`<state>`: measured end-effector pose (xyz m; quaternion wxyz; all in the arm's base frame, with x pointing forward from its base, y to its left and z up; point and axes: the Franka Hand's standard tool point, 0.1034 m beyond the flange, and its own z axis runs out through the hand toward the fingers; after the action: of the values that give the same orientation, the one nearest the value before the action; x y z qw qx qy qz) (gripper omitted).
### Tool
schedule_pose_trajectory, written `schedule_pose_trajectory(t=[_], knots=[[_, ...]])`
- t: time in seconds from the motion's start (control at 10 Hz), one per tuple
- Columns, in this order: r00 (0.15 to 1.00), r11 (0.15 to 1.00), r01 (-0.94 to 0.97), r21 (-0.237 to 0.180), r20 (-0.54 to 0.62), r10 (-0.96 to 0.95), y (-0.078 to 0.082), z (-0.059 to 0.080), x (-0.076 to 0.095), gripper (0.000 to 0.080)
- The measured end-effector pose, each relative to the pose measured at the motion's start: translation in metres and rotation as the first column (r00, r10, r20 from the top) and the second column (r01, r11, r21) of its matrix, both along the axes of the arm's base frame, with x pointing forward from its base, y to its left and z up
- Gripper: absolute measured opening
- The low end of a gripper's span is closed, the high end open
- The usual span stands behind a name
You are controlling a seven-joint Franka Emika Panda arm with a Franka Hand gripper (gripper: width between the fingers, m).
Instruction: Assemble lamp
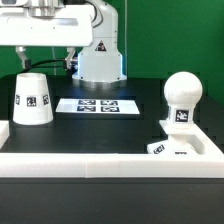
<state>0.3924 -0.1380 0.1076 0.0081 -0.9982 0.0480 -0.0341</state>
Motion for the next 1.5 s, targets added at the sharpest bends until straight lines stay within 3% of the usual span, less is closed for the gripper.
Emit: schedule_pose_trajectory(t=[0.7,0.9,1.0,1.1,1.2,1.3,1.4,1.5], knots=[[0.999,0.999,-0.036,-0.024,-0.025,0.036,0.002,-0.024,-0.002,0.0698],[0.999,0.999,-0.039,-0.023,-0.027,0.038,0.004,-0.024,-0.002,0.0698],[0.999,0.999,-0.040,-0.023,-0.026,0.039,0.004,-0.024,-0.001,0.0610],[0.999,0.999,-0.042,-0.025,-0.026,0.041,0.003,-0.025,-0.002,0.0430],[0.999,0.999,-0.042,-0.025,-0.030,0.041,0.003,-0.026,-0.003,0.0430],[0.999,0.999,-0.042,-0.025,-0.030,0.041,0.003,-0.026,-0.003,0.0257],[0.999,0.999,-0.042,-0.025,-0.030,0.041,0.003,-0.026,-0.003,0.0257],[0.999,0.999,-0.042,-0.025,-0.029,0.042,0.003,-0.026,-0.002,0.0090]])
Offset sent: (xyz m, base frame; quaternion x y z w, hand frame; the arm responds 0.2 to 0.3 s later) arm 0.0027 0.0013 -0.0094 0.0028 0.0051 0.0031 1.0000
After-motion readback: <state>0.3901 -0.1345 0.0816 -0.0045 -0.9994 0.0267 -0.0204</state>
